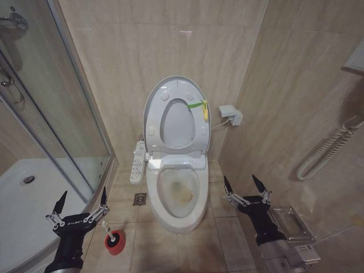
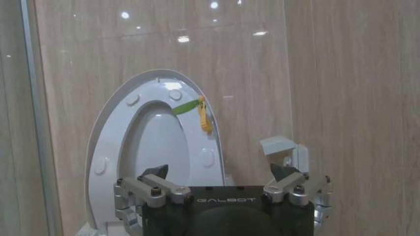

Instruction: Open the toilet lid, clean the toilet bowl with a toilet brush, close the toilet lid, and flush.

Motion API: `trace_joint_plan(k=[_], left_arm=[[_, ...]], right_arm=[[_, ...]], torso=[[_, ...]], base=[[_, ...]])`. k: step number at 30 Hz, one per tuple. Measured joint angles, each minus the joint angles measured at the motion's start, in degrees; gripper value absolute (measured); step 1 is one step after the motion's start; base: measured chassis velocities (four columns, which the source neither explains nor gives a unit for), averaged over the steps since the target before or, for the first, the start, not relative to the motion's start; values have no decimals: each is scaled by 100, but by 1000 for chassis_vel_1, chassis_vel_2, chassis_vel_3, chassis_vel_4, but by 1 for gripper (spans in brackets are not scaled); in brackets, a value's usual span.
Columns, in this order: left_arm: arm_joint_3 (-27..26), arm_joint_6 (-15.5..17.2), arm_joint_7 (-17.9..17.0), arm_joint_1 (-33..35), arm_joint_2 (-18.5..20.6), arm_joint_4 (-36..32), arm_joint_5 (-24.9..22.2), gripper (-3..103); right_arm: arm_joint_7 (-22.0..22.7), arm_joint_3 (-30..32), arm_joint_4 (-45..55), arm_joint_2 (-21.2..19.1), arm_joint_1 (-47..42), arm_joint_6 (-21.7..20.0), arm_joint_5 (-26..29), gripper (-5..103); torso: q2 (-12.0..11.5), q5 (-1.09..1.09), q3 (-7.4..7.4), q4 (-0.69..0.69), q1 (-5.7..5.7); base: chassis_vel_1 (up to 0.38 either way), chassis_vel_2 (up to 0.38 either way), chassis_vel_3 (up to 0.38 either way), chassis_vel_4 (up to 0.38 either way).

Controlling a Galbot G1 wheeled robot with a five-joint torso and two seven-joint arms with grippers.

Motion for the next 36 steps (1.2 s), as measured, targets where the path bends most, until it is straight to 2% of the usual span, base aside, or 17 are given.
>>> trace_joint_plan(k=[36], left_arm=[[0,0,0,0,0,0,0,100]], right_arm=[[2,1,-2,-1,1,-1,1,100]], torso=[[0,0,0,0,0]], base=[[0,0,0,0]])
